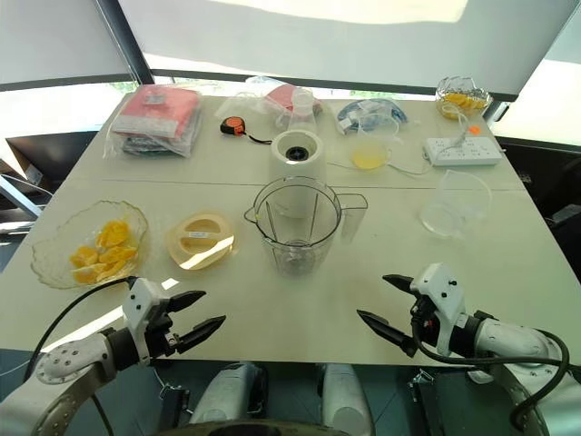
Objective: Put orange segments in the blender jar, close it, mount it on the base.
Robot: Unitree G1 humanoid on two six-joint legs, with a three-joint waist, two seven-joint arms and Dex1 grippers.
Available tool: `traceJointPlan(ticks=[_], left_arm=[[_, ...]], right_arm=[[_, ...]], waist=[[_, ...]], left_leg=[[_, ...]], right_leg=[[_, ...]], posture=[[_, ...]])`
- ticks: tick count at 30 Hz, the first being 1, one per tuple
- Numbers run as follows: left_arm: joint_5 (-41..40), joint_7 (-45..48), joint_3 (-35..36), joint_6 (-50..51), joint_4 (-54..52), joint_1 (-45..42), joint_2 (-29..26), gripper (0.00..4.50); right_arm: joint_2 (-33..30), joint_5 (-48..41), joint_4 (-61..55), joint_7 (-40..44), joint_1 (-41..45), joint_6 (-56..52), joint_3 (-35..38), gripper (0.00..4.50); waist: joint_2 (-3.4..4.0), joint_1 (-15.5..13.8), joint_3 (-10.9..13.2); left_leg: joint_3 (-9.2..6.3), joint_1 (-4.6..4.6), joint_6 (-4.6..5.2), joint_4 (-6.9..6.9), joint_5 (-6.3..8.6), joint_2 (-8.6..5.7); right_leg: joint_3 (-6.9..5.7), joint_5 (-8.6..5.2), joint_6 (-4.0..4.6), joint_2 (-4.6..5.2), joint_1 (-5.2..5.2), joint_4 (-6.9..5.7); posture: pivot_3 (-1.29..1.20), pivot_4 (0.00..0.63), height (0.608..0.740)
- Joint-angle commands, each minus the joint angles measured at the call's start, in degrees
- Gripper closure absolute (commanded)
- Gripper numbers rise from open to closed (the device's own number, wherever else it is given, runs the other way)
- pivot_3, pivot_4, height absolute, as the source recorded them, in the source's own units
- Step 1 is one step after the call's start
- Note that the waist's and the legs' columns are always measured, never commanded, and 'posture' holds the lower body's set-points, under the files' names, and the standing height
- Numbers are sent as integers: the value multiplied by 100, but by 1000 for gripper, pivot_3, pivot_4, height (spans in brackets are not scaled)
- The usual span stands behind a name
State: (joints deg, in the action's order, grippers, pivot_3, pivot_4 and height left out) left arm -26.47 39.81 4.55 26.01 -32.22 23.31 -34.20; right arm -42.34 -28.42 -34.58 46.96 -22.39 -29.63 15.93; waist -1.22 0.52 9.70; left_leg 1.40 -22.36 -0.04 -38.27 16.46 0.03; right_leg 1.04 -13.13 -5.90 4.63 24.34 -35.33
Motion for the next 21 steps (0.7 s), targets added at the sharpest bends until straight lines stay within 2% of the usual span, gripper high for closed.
traceJointPlan(ticks=[1,21], left_arm=[[-18,-8,-46,-37,-213,-71,16,732],[-2,-229,80,45,-180,-406,-35,732]], right_arm=[[35,-25,-179,-55,-57,29,1,32],[53,-19,-193,-283,365,0,-399,32]], waist=[[0,-11,0],[0,7,-1]], left_leg=[[0,0,0,0,0,0],[0,0,0,0,0,0]], right_leg=[[0,0,0,0,0,1],[0,1,1,-1,0,0]], posture=[[0,150,740],[0,150,740]])
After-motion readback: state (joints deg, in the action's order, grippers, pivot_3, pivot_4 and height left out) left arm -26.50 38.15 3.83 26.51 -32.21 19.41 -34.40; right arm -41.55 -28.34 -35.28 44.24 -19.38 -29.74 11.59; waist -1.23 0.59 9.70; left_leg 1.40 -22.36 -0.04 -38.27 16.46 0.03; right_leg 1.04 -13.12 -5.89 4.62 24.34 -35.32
